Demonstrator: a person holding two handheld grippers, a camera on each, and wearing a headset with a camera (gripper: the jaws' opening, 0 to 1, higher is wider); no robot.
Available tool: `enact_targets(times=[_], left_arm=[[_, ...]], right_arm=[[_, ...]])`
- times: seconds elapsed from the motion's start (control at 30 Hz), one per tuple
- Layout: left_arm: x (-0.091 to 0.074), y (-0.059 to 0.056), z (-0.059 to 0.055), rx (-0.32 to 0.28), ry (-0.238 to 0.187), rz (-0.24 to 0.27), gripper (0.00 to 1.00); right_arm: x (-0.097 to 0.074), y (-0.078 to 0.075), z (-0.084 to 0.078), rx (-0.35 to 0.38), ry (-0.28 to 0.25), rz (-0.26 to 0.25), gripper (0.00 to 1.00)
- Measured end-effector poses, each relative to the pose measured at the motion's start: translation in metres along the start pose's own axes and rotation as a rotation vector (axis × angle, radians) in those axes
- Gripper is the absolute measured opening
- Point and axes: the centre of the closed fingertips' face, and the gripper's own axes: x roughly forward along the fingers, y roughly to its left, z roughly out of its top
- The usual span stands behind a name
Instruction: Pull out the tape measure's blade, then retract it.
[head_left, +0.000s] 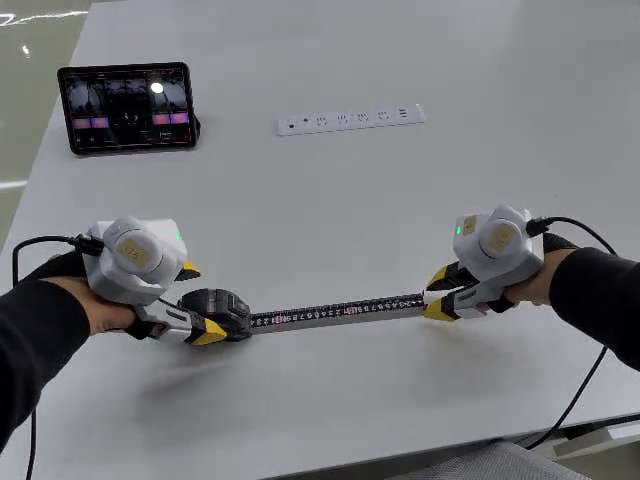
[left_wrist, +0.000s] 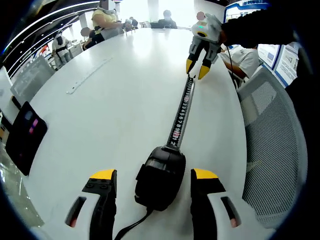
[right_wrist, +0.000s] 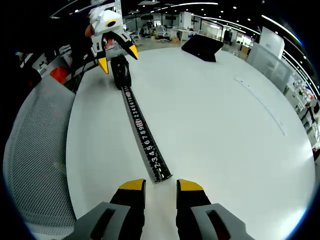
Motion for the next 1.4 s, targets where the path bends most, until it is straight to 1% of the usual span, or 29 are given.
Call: enact_targets(times=[0.03, 0.07, 0.13, 0.23, 0.27, 0.3, 0.33, 0.37, 0.4, 0.43, 0.47, 0.53, 0.63, 0.77, 0.8, 0.87, 0.93, 0.97, 1.07, 1.13, 1.23, 1.27, 1.3, 1.33, 1.4], left_arm=[[0.000, 0.000, 0.000, -0.017, -0.008, 0.003, 0.57], [-0.001, -0.001, 0.000, -0.039, -0.021, 0.006, 0.57], [-0.002, -0.002, -0.001, -0.069, -0.038, 0.016, 0.58], [-0.004, -0.003, -0.002, -0.122, -0.068, 0.032, 0.60], [-0.004, -0.003, -0.003, -0.132, -0.075, 0.038, 0.60], [-0.005, -0.002, -0.004, -0.145, -0.082, 0.048, 0.61], [-0.005, -0.002, -0.006, -0.147, -0.080, 0.057, 0.61], [-0.006, -0.001, -0.008, -0.144, -0.077, 0.072, 0.62], [-0.007, 0.000, -0.009, -0.138, -0.083, 0.093, 0.63], [-0.008, -0.001, -0.010, -0.132, -0.085, 0.102, 0.64], [-0.009, 0.000, -0.012, -0.136, -0.087, 0.116, 0.64], [-0.011, -0.001, -0.013, -0.148, -0.100, 0.129, 0.64], [-0.015, -0.001, -0.017, -0.191, -0.126, 0.149, 0.64], [-0.019, -0.001, -0.024, -0.242, -0.149, 0.170, 0.66], [-0.020, -0.001, -0.027, -0.264, -0.156, 0.176, 0.66], [-0.022, -0.001, -0.030, -0.274, -0.166, 0.191, 0.67], [-0.025, 0.000, -0.033, -0.302, -0.187, 0.210, 0.68], [-0.027, 0.000, -0.036, -0.338, -0.200, 0.216, 0.68], [-0.031, 0.000, -0.043, -0.409, -0.231, 0.238, 0.69], [-0.033, -0.003, -0.051, -0.415, -0.225, 0.247, 0.70], [-0.034, -0.008, -0.059, -0.415, -0.220, 0.266, 0.72], [-0.035, -0.010, -0.061, -0.407, -0.219, 0.273, 0.72], [-0.037, -0.010, -0.063, -0.362, -0.213, 0.299, 0.72], [-0.038, -0.013, -0.062, -0.350, -0.218, 0.299, 0.74], [-0.039, -0.020, -0.060, -0.363, -0.236, 0.293, 0.78]], right_arm=[[-0.001, 0.000, 0.000, 0.009, -0.008, -0.006, 0.21], [-0.002, 0.000, 0.002, 0.049, -0.030, -0.027, 0.21], [-0.004, 0.000, 0.006, 0.098, -0.079, -0.055, 0.21], [-0.009, 0.004, 0.005, 0.125, -0.103, -0.082, 0.24], [-0.010, 0.004, 0.005, 0.134, -0.110, -0.091, 0.24], [-0.012, 0.003, 0.006, 0.147, -0.130, -0.108, 0.24], [-0.013, 0.003, 0.007, 0.156, -0.142, -0.120, 0.25], [-0.015, 0.003, 0.007, 0.163, -0.147, -0.129, 0.26], [-0.018, 0.003, 0.006, 0.169, -0.153, -0.138, 0.26], [-0.019, 0.004, 0.005, 0.175, -0.156, -0.144, 0.26], [-0.022, 0.005, 0.004, 0.188, -0.159, -0.152, 0.26], [-0.024, 0.006, 0.003, 0.203, -0.167, -0.159, 0.26], [-0.029, 0.013, 0.000, 0.199, -0.166, -0.168, 0.27], [-0.034, 0.012, -0.008, 0.207, -0.171, -0.181, 0.29], [-0.036, 0.014, -0.010, 0.209, -0.172, -0.185, 0.29], [-0.040, 0.016, -0.013, 0.209, -0.175, -0.193, 0.30], [-0.043, 0.017, -0.018, 0.213, -0.177, -0.205, 0.31], [-0.044, 0.018, -0.021, 0.220, -0.180, -0.214, 0.32], [-0.045, 0.022, -0.030, 0.230, -0.175, -0.218, 0.33], [-0.047, 0.021, -0.037, 0.240, -0.178, -0.224, 0.34], [-0.052, 0.022, -0.041, 0.247, -0.187, -0.233, 0.35], [-0.054, 0.022, -0.042, 0.247, -0.190, -0.233, 0.35], [-0.056, 0.023, -0.044, 0.246, -0.194, -0.234, 0.35], [-0.057, 0.024, -0.045, 0.245, -0.194, -0.236, 0.35], [-0.062, 0.026, -0.046, 0.243, -0.201, -0.237, 0.36]])
